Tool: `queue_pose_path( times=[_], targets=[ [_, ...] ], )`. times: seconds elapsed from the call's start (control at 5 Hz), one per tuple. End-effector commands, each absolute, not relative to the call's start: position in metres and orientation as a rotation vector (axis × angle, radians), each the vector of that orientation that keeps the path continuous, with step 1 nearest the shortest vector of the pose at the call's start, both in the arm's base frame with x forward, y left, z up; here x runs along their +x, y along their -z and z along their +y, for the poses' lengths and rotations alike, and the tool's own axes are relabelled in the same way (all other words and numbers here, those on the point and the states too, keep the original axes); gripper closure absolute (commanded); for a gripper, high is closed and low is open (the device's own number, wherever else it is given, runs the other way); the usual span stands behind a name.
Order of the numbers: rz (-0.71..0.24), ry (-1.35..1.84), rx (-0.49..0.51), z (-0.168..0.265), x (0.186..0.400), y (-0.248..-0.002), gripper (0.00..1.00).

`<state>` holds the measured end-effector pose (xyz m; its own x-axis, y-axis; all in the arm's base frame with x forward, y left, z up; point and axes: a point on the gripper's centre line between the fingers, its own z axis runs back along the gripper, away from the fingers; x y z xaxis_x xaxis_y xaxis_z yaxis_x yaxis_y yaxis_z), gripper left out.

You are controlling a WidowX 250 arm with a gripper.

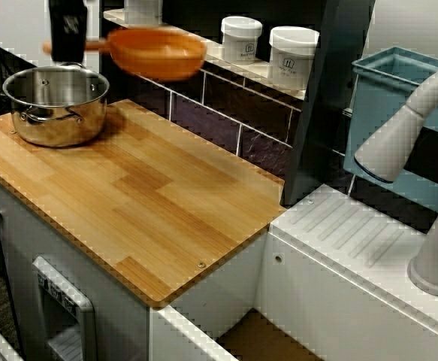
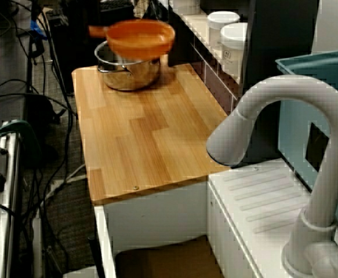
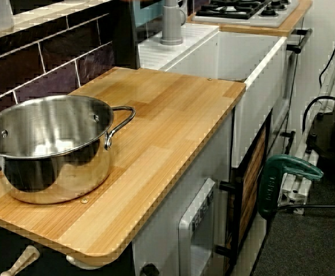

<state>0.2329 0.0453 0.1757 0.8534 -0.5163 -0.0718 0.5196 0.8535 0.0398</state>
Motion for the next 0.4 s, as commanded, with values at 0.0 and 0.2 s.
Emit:
queue_pose_path(
  times=[0.0,0.2],
  targets=[
    [0.074,0.544,0.131,0.049,0.225,-0.157,1.0],
    [0.104,0.546,0.153,0.046,0.225,-0.13,1.0]
  ],
)
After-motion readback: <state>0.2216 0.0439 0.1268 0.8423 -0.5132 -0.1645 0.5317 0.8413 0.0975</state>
